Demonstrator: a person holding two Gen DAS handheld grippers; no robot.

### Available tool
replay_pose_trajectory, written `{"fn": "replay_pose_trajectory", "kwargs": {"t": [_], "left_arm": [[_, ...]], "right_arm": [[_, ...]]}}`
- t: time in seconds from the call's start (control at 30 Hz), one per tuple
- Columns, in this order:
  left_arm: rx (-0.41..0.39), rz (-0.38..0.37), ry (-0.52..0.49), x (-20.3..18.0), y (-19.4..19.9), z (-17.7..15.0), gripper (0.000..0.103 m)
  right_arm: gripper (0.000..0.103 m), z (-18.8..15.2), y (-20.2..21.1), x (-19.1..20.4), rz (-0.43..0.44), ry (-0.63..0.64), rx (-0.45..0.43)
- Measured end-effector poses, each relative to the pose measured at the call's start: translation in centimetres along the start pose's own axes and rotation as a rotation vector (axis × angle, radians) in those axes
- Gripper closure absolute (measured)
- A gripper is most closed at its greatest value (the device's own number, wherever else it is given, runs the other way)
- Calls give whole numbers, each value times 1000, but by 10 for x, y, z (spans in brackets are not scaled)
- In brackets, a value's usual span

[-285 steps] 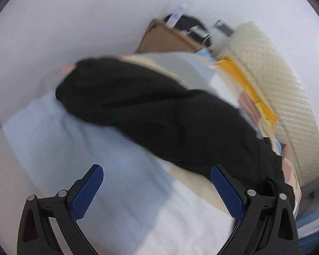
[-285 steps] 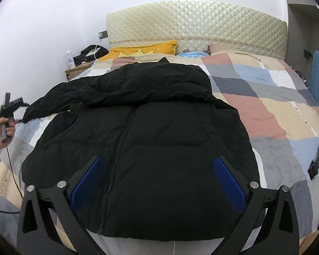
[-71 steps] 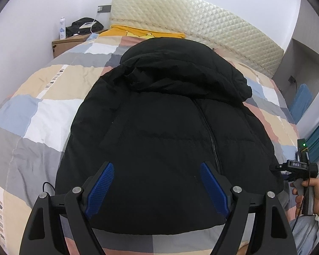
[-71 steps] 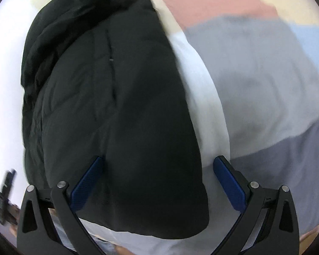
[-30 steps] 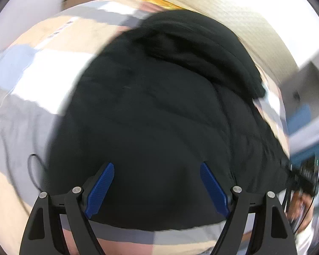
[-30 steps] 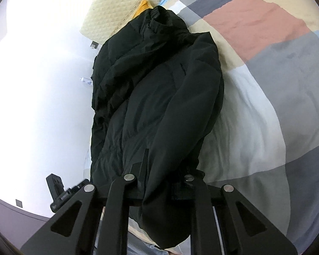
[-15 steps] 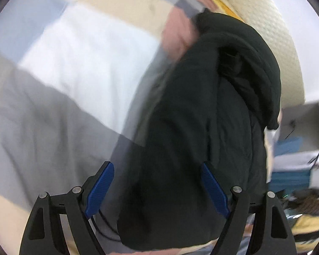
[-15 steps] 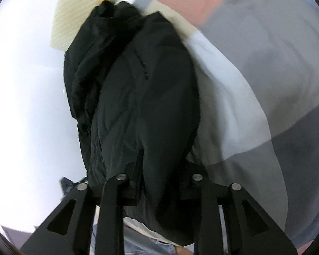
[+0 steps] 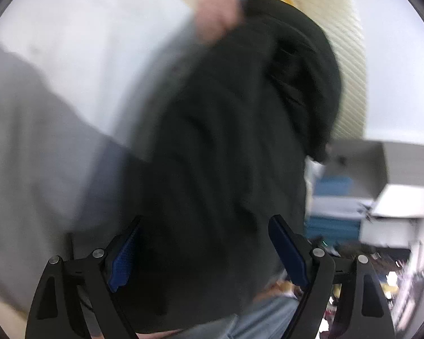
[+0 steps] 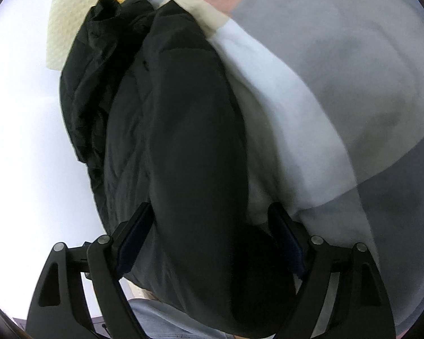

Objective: Fold large clothes

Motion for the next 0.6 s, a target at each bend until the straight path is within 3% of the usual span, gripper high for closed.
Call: {"fn": "replay_pose_trajectory", "kwargs": {"t": [0.17, 0.23, 0.3, 0.4, 0.47, 0.6], "left_arm": [[-39, -125, -76, -36, 8, 0, 17], [-43, -116, -74, -38, 7, 1, 17], [-13, -50, -51, -28, -2, 0, 17], [26, 31, 19, -5, -13, -1, 17], [34, 37, 40, -1, -14, -2, 17], [65, 95, -31, -11, -28, -6, 17]], "right_arm": [[18, -7, 12, 36, 144, 128, -10], [18, -13, 23, 65, 255, 211, -35], [16, -19, 26, 80, 294, 245, -43], [16, -24, 17, 76, 211, 258, -48], [16, -23, 7, 62, 129, 232, -29], [20, -13, -2, 35, 2, 157, -31]]}}
Point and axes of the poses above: each gripper's, at about its wrist camera, not at the fingertips, and y roughly against the way its jaws point, x to its left, z to its top, the point moved 7 cm from there along -y, roughly the way its jaws point, and after that the axes turned 11 degrees about -y, right-handed, at the moved point
